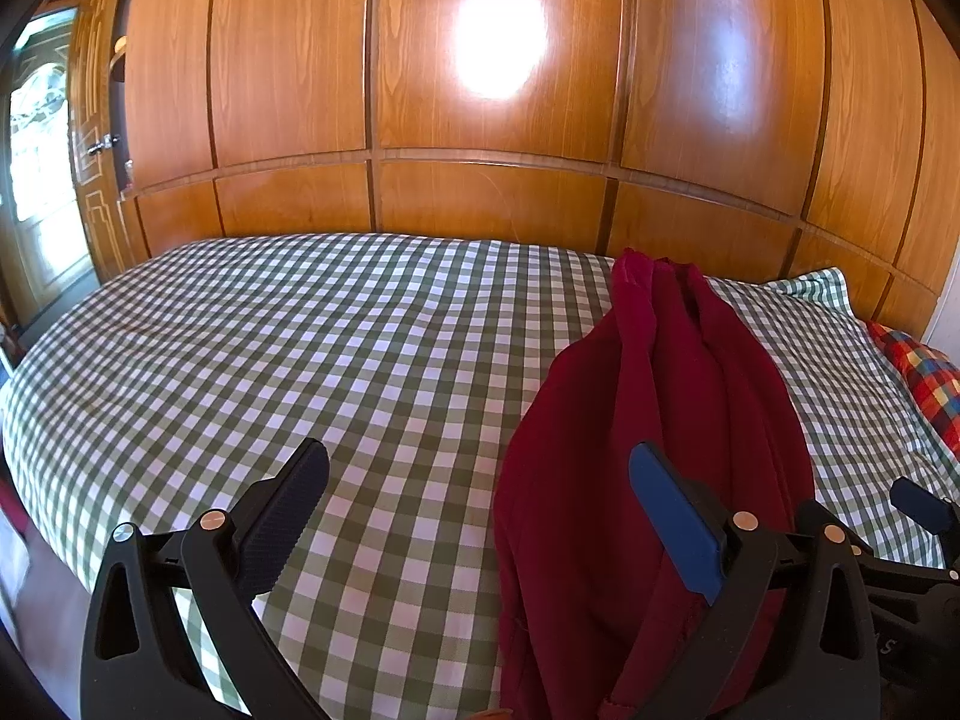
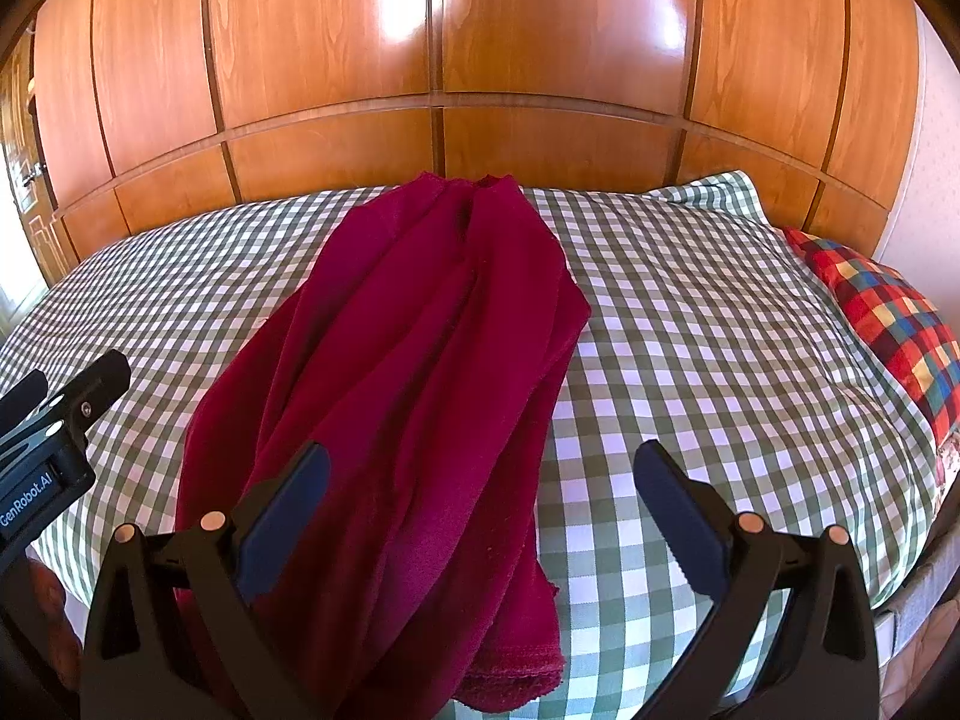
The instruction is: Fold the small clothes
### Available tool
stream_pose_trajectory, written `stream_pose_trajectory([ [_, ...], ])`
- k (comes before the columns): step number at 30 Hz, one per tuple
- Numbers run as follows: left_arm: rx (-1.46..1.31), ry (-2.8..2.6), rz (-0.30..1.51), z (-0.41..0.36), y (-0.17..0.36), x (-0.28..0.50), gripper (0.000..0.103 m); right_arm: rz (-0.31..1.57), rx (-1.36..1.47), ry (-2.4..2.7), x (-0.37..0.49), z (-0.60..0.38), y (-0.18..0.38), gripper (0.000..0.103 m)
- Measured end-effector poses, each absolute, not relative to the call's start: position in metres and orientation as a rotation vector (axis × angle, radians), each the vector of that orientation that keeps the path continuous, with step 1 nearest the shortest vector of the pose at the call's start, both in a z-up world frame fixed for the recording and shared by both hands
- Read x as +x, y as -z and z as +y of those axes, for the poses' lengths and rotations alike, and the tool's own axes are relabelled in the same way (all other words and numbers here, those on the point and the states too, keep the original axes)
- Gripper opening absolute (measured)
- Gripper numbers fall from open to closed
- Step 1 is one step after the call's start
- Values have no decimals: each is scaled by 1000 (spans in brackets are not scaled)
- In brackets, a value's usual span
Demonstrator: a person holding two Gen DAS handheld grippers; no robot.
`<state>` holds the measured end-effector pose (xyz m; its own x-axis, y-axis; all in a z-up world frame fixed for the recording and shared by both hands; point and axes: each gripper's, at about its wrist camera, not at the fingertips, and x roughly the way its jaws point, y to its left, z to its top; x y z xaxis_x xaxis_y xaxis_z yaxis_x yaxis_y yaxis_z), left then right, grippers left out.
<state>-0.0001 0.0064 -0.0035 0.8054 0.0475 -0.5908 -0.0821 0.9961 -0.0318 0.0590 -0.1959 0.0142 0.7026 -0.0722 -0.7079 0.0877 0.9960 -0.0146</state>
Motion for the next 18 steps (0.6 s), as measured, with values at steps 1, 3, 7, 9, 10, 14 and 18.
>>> stream_pose_trajectory([
  [1, -56, -71, 631, 6, 3, 0, 99, 787, 21, 89, 59, -196, -14, 101],
  [3, -56, -70, 631, 6, 3, 0, 99, 787, 21, 88, 59, -196, -14, 101],
  [7, -55, -71, 630, 6, 4, 0, 99, 788, 20, 84, 59, -195, -13, 101],
  [9, -56, -72, 631, 5, 4, 0, 99, 788, 21, 84, 58, -195, -13, 101],
  [10, -57, -71, 630, 6, 4, -1, 99, 788, 21, 84, 59, -195, -13, 101],
  [14, -54, -74, 630, 6, 4, -1, 99, 789, 22, 80, 58, -195, -13, 101],
  [18, -55, -75, 630, 6, 4, -1, 99, 786, 22, 76, 57, -195, -14, 101],
])
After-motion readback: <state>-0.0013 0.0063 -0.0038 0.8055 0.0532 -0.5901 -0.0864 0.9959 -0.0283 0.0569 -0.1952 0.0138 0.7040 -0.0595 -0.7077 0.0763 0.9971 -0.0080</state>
